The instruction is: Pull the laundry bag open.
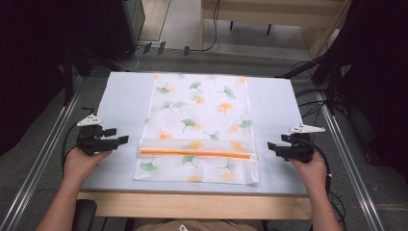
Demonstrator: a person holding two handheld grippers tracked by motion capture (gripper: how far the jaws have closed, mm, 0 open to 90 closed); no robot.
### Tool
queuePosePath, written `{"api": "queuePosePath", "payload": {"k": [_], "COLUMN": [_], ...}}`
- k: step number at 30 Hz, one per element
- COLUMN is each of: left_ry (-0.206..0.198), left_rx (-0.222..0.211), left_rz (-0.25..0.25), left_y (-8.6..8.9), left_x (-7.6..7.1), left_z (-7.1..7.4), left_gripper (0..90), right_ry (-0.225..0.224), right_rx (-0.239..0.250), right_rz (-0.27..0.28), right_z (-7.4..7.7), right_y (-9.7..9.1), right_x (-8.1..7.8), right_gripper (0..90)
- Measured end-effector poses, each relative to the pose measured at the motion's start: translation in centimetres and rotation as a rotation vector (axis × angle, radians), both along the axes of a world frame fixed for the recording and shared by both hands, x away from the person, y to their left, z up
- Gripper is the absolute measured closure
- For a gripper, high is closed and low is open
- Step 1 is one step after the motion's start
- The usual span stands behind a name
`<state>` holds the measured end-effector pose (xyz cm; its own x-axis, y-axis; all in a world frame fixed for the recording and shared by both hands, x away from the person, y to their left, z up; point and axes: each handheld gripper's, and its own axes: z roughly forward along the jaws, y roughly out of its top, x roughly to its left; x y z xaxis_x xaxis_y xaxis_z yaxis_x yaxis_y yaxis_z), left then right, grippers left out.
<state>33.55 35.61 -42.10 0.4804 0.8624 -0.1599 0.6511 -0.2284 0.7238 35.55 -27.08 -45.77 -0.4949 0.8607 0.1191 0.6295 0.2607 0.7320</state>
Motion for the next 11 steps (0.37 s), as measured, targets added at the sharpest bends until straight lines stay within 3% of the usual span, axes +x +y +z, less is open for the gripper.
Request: {"api": "queuePosePath", "payload": {"k": [8, 11], "left_ry": [0.009, 0.005], "left_rx": [0.014, 0.019], "left_rz": [0.006, 0.031], "left_y": [-0.10, -0.04], "left_x": [0.07, 0.17], "left_z": [-0.11, -0.22], "left_gripper": [34.0, 29.8], "right_ry": [0.014, 0.049], "right_rx": [-0.006, 0.014], "right_rz": [0.008, 0.046], "right_z": [-0.19, -0.81], "right_y": [0.11, 0.25], "right_x": [0.05, 0.32], "right_gripper": [30.0, 22.1]}}
